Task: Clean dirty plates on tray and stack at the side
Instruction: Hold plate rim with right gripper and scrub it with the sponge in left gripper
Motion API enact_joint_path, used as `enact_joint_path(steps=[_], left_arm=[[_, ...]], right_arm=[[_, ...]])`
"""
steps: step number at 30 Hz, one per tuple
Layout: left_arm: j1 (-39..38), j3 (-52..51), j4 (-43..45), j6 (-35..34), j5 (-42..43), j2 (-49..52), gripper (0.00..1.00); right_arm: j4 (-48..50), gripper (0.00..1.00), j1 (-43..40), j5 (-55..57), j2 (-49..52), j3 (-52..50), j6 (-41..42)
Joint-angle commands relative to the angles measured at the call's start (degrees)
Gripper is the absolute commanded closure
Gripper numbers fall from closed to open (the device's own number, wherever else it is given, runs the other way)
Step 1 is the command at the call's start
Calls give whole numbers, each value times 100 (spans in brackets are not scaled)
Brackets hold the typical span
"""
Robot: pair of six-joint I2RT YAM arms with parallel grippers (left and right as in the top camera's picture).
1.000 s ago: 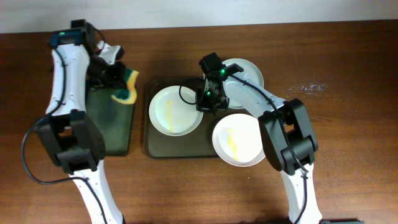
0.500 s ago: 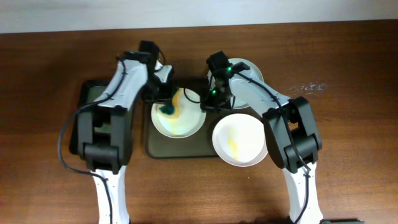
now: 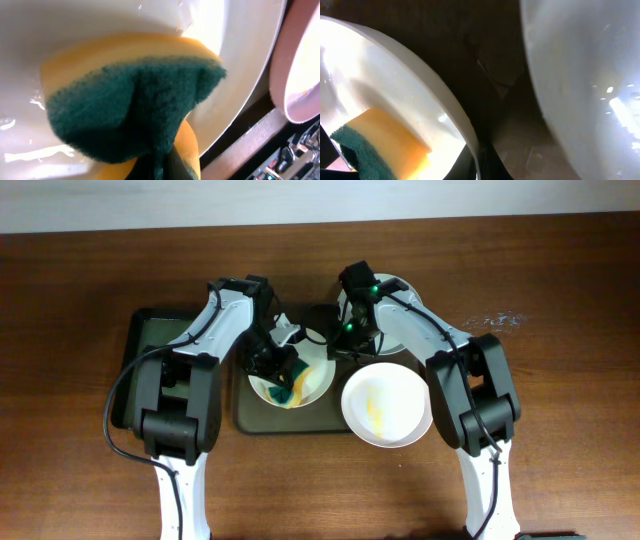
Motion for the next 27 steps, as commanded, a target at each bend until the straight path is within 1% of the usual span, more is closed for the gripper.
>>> enact_joint_path(steps=[1,4,7,9,10,11,13,15,16,17,18,21,23,25,26,27], left_arm=[[-35,-107,955,-691,92,133,100],[-35,-107,2142,-2076,-940,133,100],[-35,-107,2973,-2638,-1786,133,100],[-35,-74,3136,-2892,-2343,131,100],[-33,-4,3051,-3222,-2796,131,100],[-28,94,2883,-3346,-3001,127,100],[-26,317,2479,-3346,-3101,127,100],[-28,367,2096,-3342,-3005,127,100],[-28,367,1829,-3136,-2522,127,100],[-13,367,1565,-2299,-1241,127,100],[-15,367,1434,-1744,-413,127,100],[-42,367,1394,-1134,518,127,100],[-39,367,1585,-1086,619,127,100],[-17,367,1963,-1060,610,127,100],[-17,367,2140,-1067,529,127,100],[-17,367,2315,-1115,219,127,100]], right_arm=[[-2,96,-111,-90,79,-2,177],[-44,96,-7,-74,79,-103,177],[-11,96,136,-70,79,-321,179],[98,96,232,-72,79,-483,181],[203,96,310,-72,79,-616,186],[260,96,348,-66,79,-684,212],[345,96,422,109,79,-750,271],[328,96,457,238,79,-750,289],[328,96,463,234,79,-750,289],[330,96,461,234,79,-750,289],[330,96,461,236,79,-750,289],[328,96,461,234,79,-750,286],[328,96,461,234,79,-750,286],[326,96,461,234,79,-750,286],[326,96,461,234,79,-750,289],[326,96,461,234,79,-750,286]])
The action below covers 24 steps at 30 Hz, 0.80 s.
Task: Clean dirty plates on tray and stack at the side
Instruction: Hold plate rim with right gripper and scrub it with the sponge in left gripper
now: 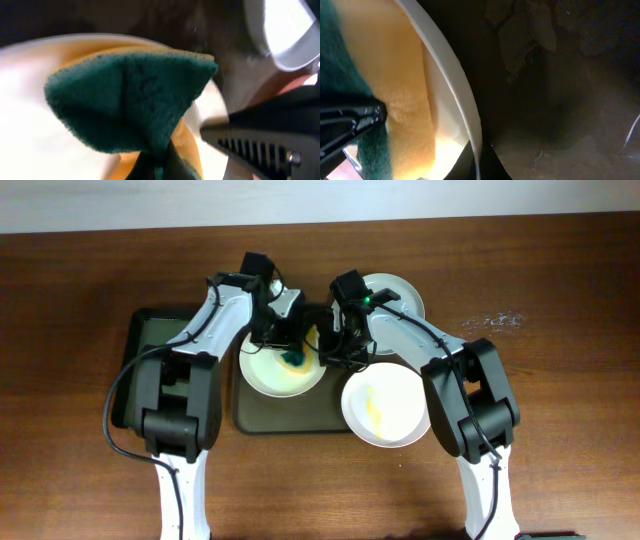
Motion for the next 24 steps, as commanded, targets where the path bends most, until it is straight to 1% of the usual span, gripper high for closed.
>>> enact_joint_path(steps=[1,3,4,5,6,7,9,10,11,12,13,14,15,16,17,20,22,24], left_arm=[[-50,66,538,-177,-645,48,100],[-50,66,592,-1185,-2767,48,100],[-52,66,490,-1797,-3945,48,100],[-52,66,356,-2205,-4850,48,100],[-52,66,162,-2308,-5506,48,100],[-59,66,24,-2308,-5624,48,100],[-74,66,-299,-2212,-5222,48,100],[-72,66,-457,-1923,-4780,48,100],[-72,66,-634,-1456,-4188,48,100],[-72,66,-981,-791,-3322,48,100],[-72,66,-1239,-262,-2693,48,100],[-72,66,-1502,407,-1974,48,100],[-74,66,-1646,820,-1510,48,100],[-72,66,-1738,1088,-1176,48,100],[-74,66,-1840,1390,-608,48,100],[-57,66,-1797,1388,-35,48,100],[-57,66,-1585,1355,101,48,100],[-57,66,-1097,907,20,48,100]], right_arm=[[-107,96,157,210,258,-284,-140],[-105,96,157,214,258,-284,-140],[-107,96,157,240,258,-284,-140],[-109,96,157,273,258,-284,-140],[-107,96,157,275,258,-284,-138],[-107,96,157,293,258,-284,-138],[-105,96,153,297,258,-284,-138],[-105,96,153,297,258,-284,-138],[-107,96,153,295,258,-284,-136],[-107,96,153,295,258,-284,-136],[-105,96,153,295,258,-284,-136],[-105,96,153,297,258,-284,-111],[-103,96,153,297,258,-284,-96],[-103,96,153,297,258,-284,-96],[-107,96,153,295,258,-284,-96],[-109,96,153,293,258,-284,-96],[-107,96,153,293,258,-284,-96],[-109,96,153,295,258,-284,-96]])
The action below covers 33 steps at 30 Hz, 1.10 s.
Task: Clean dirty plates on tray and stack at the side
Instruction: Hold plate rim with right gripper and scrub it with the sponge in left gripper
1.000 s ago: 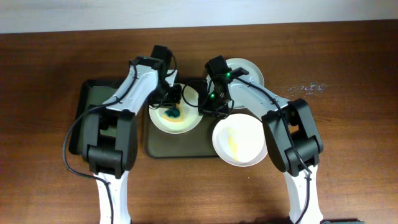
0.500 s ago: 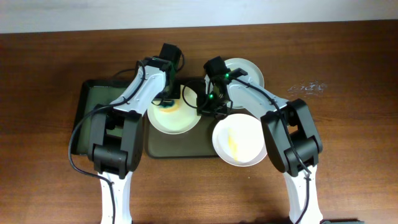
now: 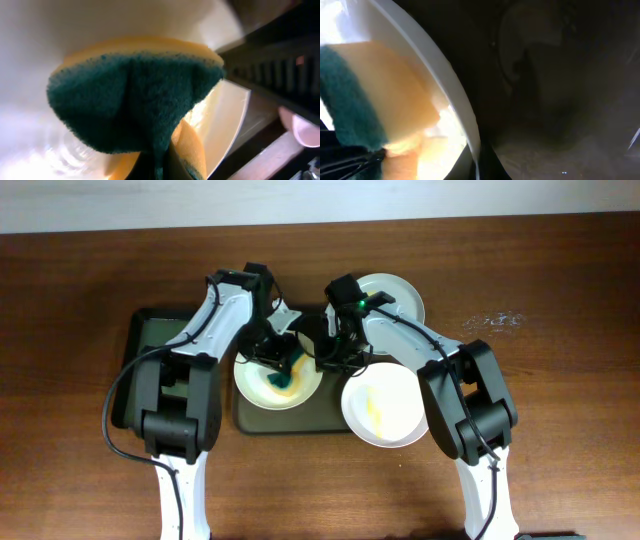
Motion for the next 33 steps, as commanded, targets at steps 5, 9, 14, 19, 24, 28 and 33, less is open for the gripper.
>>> enact_joint_path(steps=[5,9,14,19,24,28,33], left_arm=[[-42,-20,1853,-2636,-2870,87,100],[-55,-20,1241,-3779,-5235,87,100],[-273,-20,227,-2197,-2568,87,100],[-278,-20,-511,50,787,87,100],[-278,-20,197,46,734,87,100],[-275,-20,1360,-1113,-935,87,100],[-260,13,2017,-2656,-4087,87,100]], right_arm=[[-50,96,31,393,273,-240,35],[-39,96,31,411,273,-240,35],[-11,96,31,409,273,-240,35],[-7,96,31,407,273,-240,37],[-9,96,31,402,273,-240,37],[-31,96,31,407,273,-240,35],[-26,96,31,420,273,-240,37]])
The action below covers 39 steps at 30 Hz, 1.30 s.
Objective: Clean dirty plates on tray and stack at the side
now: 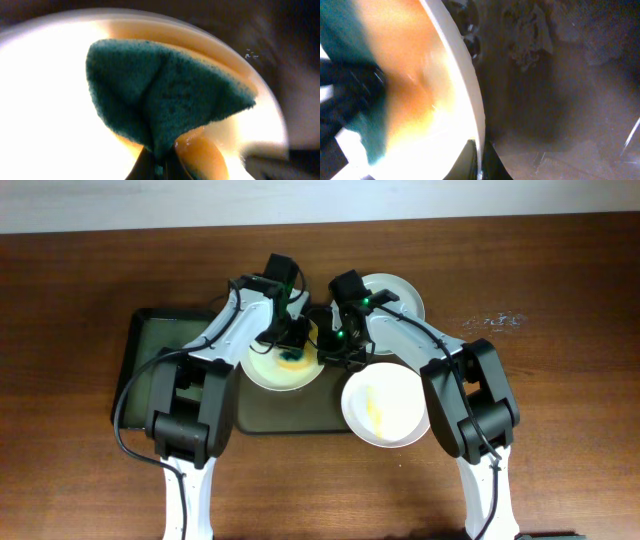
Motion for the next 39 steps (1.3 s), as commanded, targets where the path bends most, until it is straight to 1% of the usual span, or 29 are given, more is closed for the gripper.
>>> enact_joint_path(steps=[1,3,6,12,14,15,16,18,20,21,23,27,30,33,35,36,39], left_arm=[[208,166,192,-981,-2625,107,100],[208,398,33,-979,-2627,107,100],[208,957,-538,-977,-2625,107,100],[221,1891,-1969,-973,-2586,107,100],[284,2057,-2352,-946,-2319,107,100],[337,2107,-2483,-756,-2017,107,100],[431,2127,-2562,-391,-1530,107,100],[599,2127,-2594,-90,-964,107,100],[774,2127,-2583,-31,-774,107,100],[872,2127,-2577,114,-601,107,100],[988,2127,-2511,122,-601,107,100],[1174,2127,-2253,118,-538,107,100],[1178,2127,-2103,118,-295,107,100],[1178,2124,-2035,118,-280,107,100],[1178,2124,-2011,116,-280,107,100],[1178,2124,-1976,116,-256,107,100],[1172,2124,-1945,-15,-205,107,100]], right_arm=[[-216,96,122,284,278,-258,-188],[-216,96,122,286,278,-258,-188],[-219,96,122,286,278,-269,-186],[-256,96,122,374,278,-269,-188],[-260,96,125,369,278,-269,-188],[-260,96,125,369,278,-269,-188],[-262,96,122,367,278,-267,-190],[-302,96,122,343,234,-254,-192],[-308,96,122,304,109,-249,-216],[-330,96,122,306,-31,-249,-254],[-428,96,125,461,-273,-249,-343],[-798,96,162,1388,-879,-243,-341],[-949,96,352,2162,-1401,-238,-339],[-1069,96,704,3174,-1906,-232,-328],[-1178,96,931,3987,-2138,-216,-140],[-1176,96,1027,4288,-2205,-201,-140],[-1239,96,1484,5672,-2295,28,-146]])
